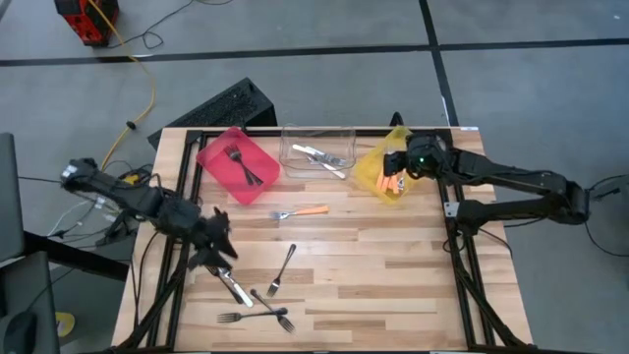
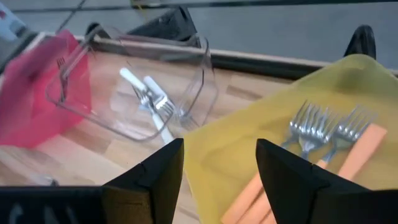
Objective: Sort silverware by color (type)
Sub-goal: Put the black fork into the pink bin
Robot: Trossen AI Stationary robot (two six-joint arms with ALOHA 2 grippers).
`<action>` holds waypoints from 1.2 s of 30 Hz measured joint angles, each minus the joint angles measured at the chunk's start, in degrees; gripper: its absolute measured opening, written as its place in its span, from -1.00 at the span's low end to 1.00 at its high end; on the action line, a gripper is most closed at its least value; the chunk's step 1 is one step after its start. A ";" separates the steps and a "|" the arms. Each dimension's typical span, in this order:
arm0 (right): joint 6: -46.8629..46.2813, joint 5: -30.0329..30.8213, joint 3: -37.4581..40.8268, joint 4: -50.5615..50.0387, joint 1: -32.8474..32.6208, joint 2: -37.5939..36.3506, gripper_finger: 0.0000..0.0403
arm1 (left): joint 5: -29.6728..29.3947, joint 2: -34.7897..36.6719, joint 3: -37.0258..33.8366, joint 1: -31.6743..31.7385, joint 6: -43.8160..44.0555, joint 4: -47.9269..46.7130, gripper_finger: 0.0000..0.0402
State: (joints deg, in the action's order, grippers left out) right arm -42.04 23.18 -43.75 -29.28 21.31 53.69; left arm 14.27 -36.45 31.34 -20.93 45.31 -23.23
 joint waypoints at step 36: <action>-2.16 -0.61 0.00 -0.30 -1.80 0.02 0.12 | -21.67 -40.79 5.70 -30.16 -7.42 -7.90 0.10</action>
State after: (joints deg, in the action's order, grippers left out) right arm -44.20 22.57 -43.75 -29.58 19.51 53.71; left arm -7.39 -77.25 37.04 -51.09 37.89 -31.14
